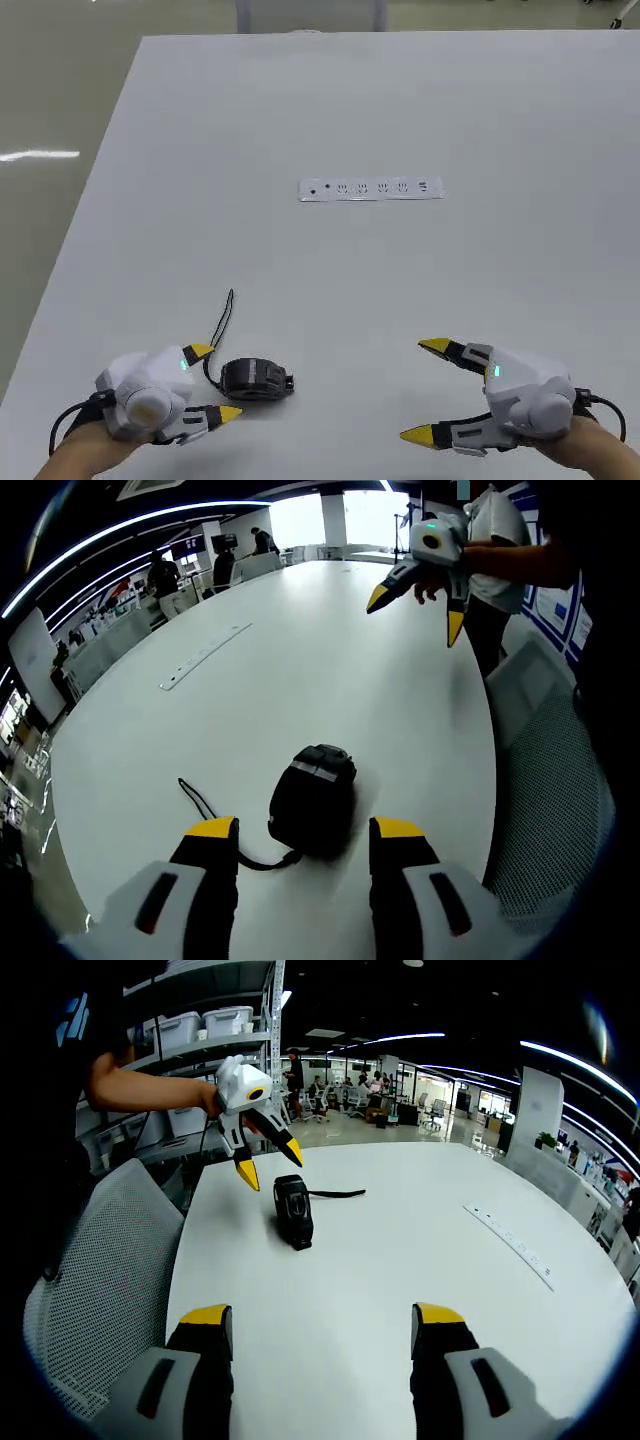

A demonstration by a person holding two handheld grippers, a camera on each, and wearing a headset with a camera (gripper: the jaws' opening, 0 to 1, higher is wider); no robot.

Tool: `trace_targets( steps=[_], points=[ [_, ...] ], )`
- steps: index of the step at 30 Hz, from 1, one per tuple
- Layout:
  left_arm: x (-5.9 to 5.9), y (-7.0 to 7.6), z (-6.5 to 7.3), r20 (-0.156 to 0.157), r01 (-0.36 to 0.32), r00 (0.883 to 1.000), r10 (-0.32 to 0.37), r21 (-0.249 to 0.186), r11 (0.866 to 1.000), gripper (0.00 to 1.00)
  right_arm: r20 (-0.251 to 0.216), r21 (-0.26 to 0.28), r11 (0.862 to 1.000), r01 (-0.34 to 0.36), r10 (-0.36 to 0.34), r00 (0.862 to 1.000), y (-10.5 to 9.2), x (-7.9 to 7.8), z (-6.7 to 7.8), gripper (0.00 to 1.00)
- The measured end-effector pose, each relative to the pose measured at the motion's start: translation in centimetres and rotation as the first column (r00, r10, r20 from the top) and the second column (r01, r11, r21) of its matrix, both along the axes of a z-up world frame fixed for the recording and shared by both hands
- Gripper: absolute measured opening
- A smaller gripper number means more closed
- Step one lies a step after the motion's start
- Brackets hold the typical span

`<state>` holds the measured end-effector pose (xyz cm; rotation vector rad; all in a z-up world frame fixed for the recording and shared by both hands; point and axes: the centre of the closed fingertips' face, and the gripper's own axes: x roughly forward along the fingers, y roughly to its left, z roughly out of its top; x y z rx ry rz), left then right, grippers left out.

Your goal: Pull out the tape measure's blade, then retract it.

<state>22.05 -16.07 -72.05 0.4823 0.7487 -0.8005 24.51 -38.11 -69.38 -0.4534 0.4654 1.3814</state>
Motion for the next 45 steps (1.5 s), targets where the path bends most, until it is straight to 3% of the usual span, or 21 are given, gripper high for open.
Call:
trace_targets(
  steps=[9,17,22,28,31,39,45],
  points=[
    [0.7,-0.1,-1.7,-0.029,0.073,0.997,-0.072,0.039,0.997,0.44,0.005,-0.004,0.999,-0.049,0.049,0.999,1.5,0.5,-0.9,0.68],
    [1.4,-0.4,-2.0,-0.050,0.127,0.991,-0.127,0.007,0.992,0.41,0.013,-0.006,0.995,-0.096,0.096,0.995,3.1,0.7,-1.8,0.62],
    [1.4,-0.7,-2.4,-0.058,0.181,0.982,-0.180,0.011,0.983,0.39,0.020,-0.001,0.994,-0.114,0.114,0.993,4.4,1.1,-2.3,0.57],
    [1.2,-1.3,-3.0,-0.096,0.245,0.965,-0.244,0.000,0.969,0.36,0.010,0.005,0.989,-0.146,0.145,0.989,6.3,1.0,-3.2,0.56],
    [1.1,-1.3,-3.4,-0.114,0.273,0.956,-0.269,0.016,0.962,0.35,0.004,0.007,0.987,-0.161,0.161,0.987,7.2,0.9,-3.6,0.54],
    [0.9,-1.5,-4.2,-0.144,0.319,0.939,-0.312,0.023,0.948,0.31,-0.009,0.009,0.979,-0.202,0.202,0.979,9.5,0.4,-4.5,0.48],
    [0.9,-1.5,-4.4,-0.151,0.324,0.937,-0.316,0.031,0.946,0.30,-0.019,0.018,0.977,-0.213,0.213,0.977,11.2,0.3,-5.2,0.42]
  ],
)
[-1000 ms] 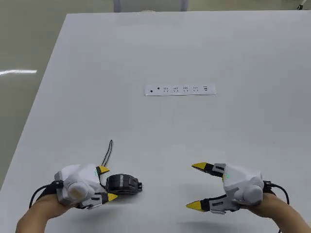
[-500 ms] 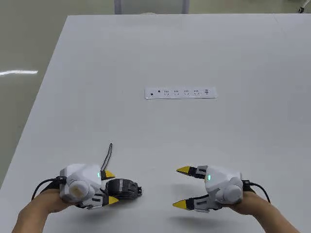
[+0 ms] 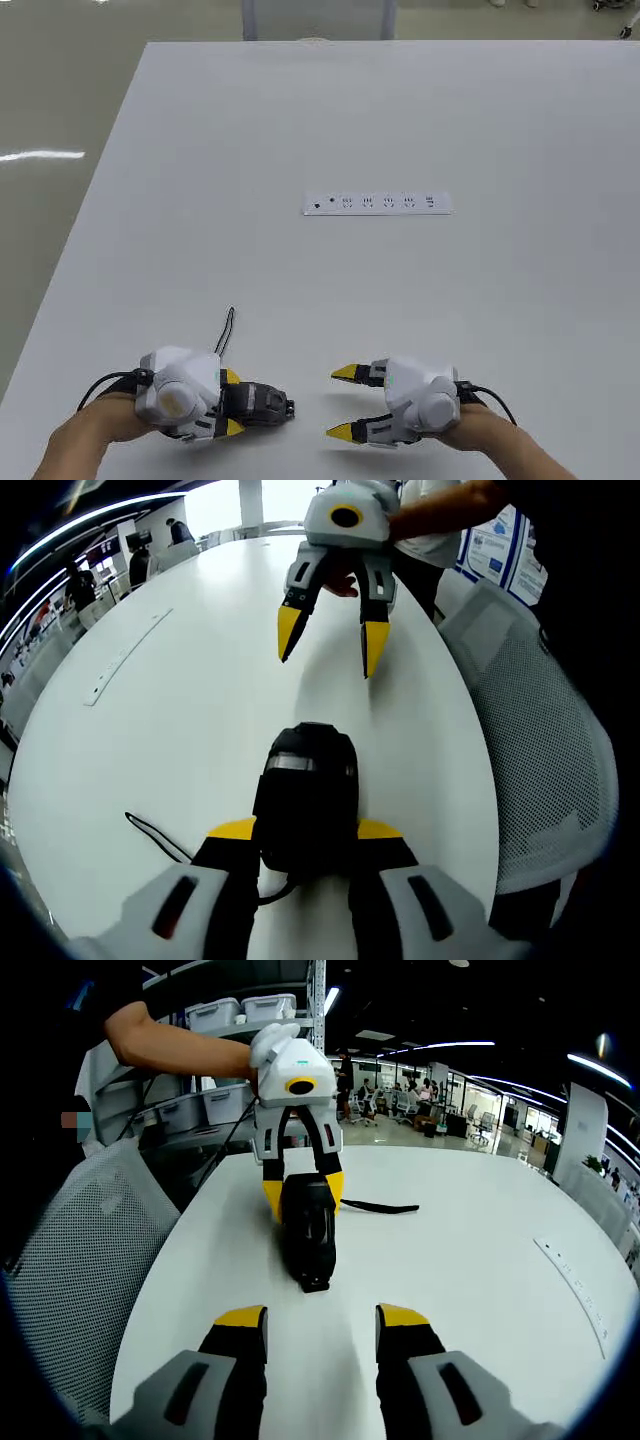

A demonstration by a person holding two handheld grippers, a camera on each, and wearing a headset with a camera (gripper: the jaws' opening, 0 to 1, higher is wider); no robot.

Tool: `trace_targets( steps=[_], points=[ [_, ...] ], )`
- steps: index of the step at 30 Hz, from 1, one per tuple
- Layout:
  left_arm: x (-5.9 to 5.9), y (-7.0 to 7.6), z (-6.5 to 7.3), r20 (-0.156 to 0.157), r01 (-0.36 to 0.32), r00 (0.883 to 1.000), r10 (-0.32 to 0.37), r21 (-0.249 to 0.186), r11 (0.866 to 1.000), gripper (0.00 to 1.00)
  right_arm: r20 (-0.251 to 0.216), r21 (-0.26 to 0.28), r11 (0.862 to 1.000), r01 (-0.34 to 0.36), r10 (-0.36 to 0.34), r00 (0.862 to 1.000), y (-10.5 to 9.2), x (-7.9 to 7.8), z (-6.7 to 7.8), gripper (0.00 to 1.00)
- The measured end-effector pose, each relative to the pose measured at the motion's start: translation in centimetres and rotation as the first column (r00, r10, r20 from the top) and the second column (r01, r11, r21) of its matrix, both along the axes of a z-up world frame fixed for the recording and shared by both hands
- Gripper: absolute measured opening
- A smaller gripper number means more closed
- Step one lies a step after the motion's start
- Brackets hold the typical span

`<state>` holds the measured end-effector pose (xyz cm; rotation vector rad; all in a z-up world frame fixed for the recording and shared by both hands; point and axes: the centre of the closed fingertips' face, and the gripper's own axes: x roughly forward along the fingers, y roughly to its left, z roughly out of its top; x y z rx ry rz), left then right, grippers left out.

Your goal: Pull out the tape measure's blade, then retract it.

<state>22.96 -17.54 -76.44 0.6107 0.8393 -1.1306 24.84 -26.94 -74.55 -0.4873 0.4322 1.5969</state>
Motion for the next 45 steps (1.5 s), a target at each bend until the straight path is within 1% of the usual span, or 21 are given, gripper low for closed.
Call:
trace_targets(
  steps=[2,3,5,12,15,18,21,23,25,30,35,37,38,40,41,45],
  points=[
    [0.0,0.0,0.0,0.013,0.019,1.000,-0.019,0.006,1.000,0.30,-0.004,0.005,1.000,-0.003,0.003,1.000,0.6,0.0,-0.3,0.41],
    [0.0,0.0,0.0,0.016,0.024,1.000,-0.024,0.007,1.000,0.30,-0.012,0.004,1.000,-0.006,0.006,1.000,0.8,-0.1,-0.4,0.42],
    [0.0,0.0,0.0,0.019,0.027,0.999,-0.027,0.009,1.000,0.30,-0.012,0.002,1.000,-0.020,0.020,1.000,1.4,-0.2,-0.8,0.41],
    [0.0,0.0,0.0,0.025,0.035,0.999,-0.035,0.003,0.999,0.29,-0.013,-0.003,0.999,-0.044,0.044,0.999,2.7,-0.4,-1.7,0.37],
    [0.0,0.0,0.1,0.025,0.035,0.999,-0.035,-0.001,0.999,0.29,-0.010,-0.007,0.998,-0.058,0.058,0.998,3.2,-0.6,-2.1,0.34],
    [0.0,0.0,0.1,0.024,0.039,0.999,-0.039,-0.004,0.999,0.28,-0.023,-0.009,0.997,-0.072,0.072,0.997,3.8,-0.8,-2.6,0.32],
    [0.0,0.0,0.0,0.027,0.037,0.999,-0.037,-0.011,0.999,0.28,-0.024,-0.014,0.997,-0.077,0.077,0.997,4.2,-0.8,-2.9,0.28],
    [0.0,0.0,0.1,0.029,0.030,0.999,-0.029,-0.019,0.999,0.28,-0.032,-0.014,0.996,-0.084,0.084,0.996,4.5,-0.9,-3.0,0.28],
    [0.0,0.0,0.1,0.030,0.024,0.999,-0.023,-0.026,0.999,0.28,-0.029,-0.022,0.995,-0.098,0.097,0.995,4.7,-1.0,-3.3,0.26],
    [0.0,0.0,0.1,0.027,0.020,0.999,-0.019,-0.029,0.999,0.28,-0.033,-0.033,0.995,-0.094,0.093,0.995,4.8,-0.7,-3.8,0.20],
    [0.0,0.1,0.1,0.024,0.011,1.000,-0.011,-0.036,0.999,0.28,-0.034,-0.042,0.994,-0.101,0.100,0.994,4.7,-0.8,-4.3,0.19],
    [0.0,0.1,0.0,0.024,0.011,1.000,-0.010,-0.037,0.999,0.28,-0.036,-0.030,0.993,-0.110,0.109,0.993,4.8,-1.0,-4.2,0.19],
    [0.0,0.0,0.1,0.025,0.009,1.000,-0.008,-0.038,0.999,0.28,-0.040,-0.032,0.994,-0.109,0.107,0.993,4.8,-1.1,-4.1,0.19],
    [0.0,0.1,0.1,0.024,0.002,1.000,-0.001,-0.041,0.999,0.28,-0.032,-0.033,0.992,-0.124,0.123,0.992,4.7,-1.2,-4.1,0.17],
    [0.1,0.1,0.1,0.024,-0.001,1.000,0.003,-0.044,0.999,0.28,-0.040,-0.030,0.991,-0.127,0.126,0.991,4.7,-1.3,-4.0,0.15],
    [0.0,0.0,0.0,0.023,-0.002,1.000,0.004,-0.046,0.999,0.28,-0.035,-0.033,0.992,-0.124,0.123,0.992,4.8,-1.2,-4.1,0.14]
  ],
)
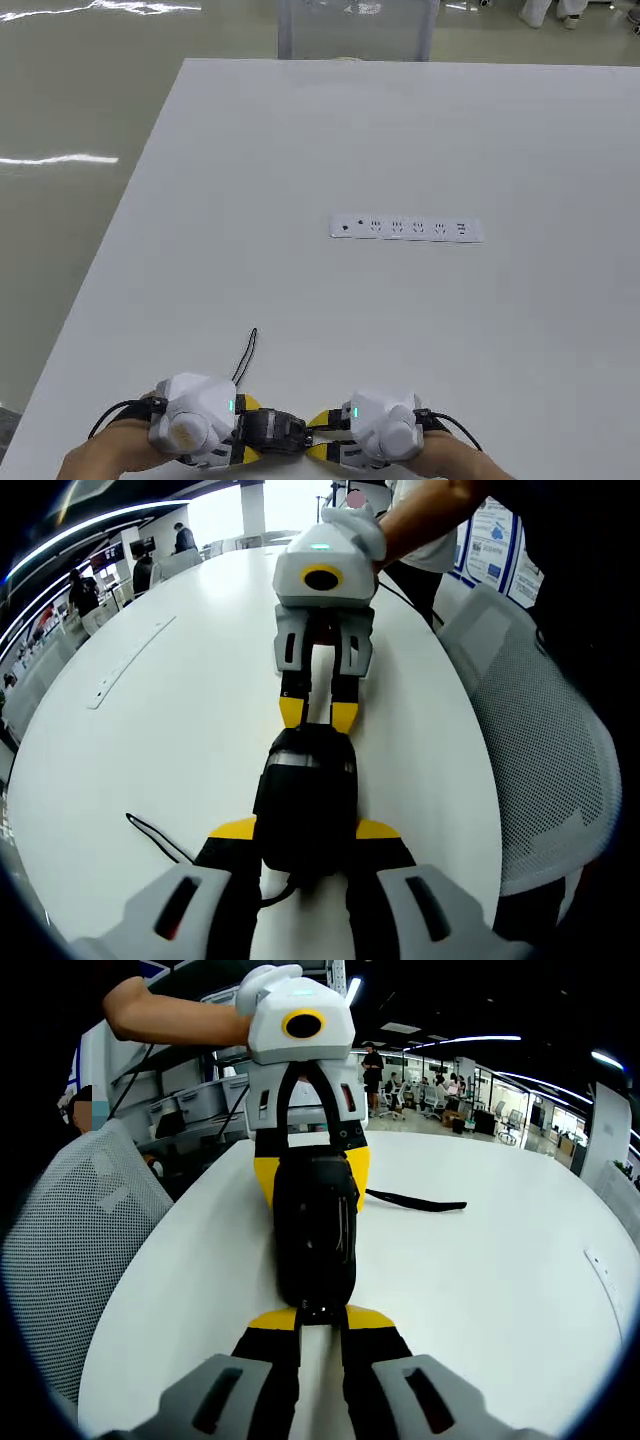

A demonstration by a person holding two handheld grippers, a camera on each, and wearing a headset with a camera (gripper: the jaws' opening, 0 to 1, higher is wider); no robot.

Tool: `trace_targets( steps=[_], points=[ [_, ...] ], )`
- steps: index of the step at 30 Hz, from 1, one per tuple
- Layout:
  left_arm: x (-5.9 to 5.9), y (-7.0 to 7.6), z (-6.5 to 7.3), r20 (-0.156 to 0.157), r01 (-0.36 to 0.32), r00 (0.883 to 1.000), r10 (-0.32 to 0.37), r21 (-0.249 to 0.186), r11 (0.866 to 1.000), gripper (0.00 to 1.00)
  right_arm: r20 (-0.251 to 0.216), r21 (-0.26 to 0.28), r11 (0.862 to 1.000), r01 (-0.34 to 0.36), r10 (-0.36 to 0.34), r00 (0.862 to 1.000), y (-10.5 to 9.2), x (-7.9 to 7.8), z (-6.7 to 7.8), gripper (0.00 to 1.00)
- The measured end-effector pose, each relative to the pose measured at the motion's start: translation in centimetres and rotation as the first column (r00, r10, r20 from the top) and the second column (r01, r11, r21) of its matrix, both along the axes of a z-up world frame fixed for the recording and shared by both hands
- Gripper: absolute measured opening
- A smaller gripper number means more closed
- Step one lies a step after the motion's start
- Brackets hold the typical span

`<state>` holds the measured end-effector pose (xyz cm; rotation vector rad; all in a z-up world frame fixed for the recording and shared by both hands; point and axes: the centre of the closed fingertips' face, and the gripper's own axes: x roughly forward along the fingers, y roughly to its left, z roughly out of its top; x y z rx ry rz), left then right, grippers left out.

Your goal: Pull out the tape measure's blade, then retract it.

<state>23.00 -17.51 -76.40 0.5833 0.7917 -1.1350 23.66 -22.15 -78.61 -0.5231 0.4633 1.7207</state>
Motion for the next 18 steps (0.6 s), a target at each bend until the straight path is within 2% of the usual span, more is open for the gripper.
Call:
trace_targets(
  steps=[18],
  points=[
    [0.01,0.04,0.01,-0.007,-0.011,1.000,0.011,-0.005,1.000,0.28,0.000,-0.016,1.000,0.007,-0.007,1.000,0.09,0.17,-0.13,0.11]
  ],
)
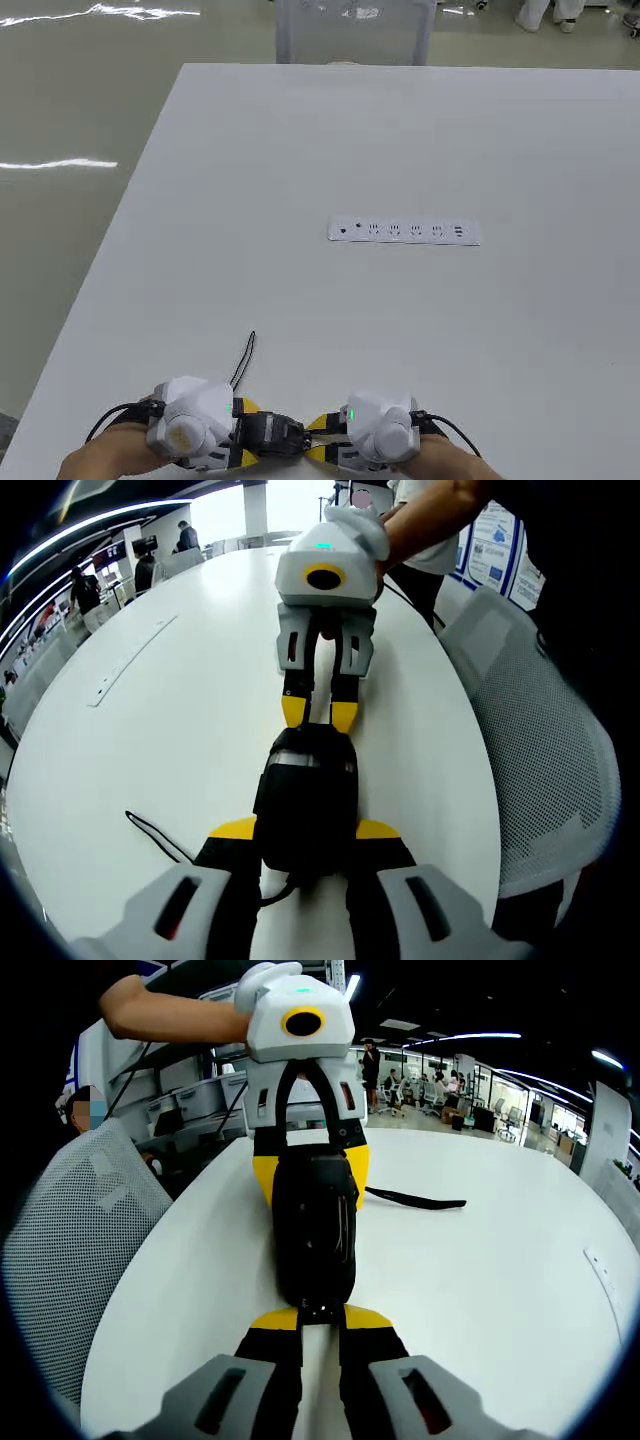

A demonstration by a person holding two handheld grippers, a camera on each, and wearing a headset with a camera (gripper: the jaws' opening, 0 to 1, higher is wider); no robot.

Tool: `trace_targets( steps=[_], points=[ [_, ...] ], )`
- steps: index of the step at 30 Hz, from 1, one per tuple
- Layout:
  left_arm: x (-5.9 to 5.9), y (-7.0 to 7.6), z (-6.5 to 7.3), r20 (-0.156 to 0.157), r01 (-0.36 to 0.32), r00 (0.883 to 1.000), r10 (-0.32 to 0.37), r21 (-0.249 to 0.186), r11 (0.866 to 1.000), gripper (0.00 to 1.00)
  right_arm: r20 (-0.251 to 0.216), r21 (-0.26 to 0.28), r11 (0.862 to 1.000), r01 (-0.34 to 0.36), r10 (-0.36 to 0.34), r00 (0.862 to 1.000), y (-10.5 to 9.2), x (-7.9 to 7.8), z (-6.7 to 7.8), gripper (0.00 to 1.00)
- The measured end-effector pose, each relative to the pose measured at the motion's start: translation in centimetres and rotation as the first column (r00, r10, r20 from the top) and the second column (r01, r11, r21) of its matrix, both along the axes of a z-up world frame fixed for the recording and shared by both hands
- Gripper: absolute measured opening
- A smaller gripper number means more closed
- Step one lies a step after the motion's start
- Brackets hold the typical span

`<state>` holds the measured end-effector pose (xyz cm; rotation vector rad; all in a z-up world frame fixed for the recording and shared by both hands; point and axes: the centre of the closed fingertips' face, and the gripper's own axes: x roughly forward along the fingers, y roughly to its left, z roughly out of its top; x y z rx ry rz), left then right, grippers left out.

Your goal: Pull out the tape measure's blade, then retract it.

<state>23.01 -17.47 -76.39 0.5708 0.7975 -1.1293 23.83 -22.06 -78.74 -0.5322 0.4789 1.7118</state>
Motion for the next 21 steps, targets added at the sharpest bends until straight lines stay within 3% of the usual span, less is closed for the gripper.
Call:
trace_targets(
  steps=[21],
  points=[
    [-0.02,0.32,-0.01,-0.005,-0.014,1.000,0.014,-0.003,1.000,0.29,0.012,-0.002,1.000,-0.012,0.012,1.000,0.10,-0.01,0.41,0.11]
  ],
)
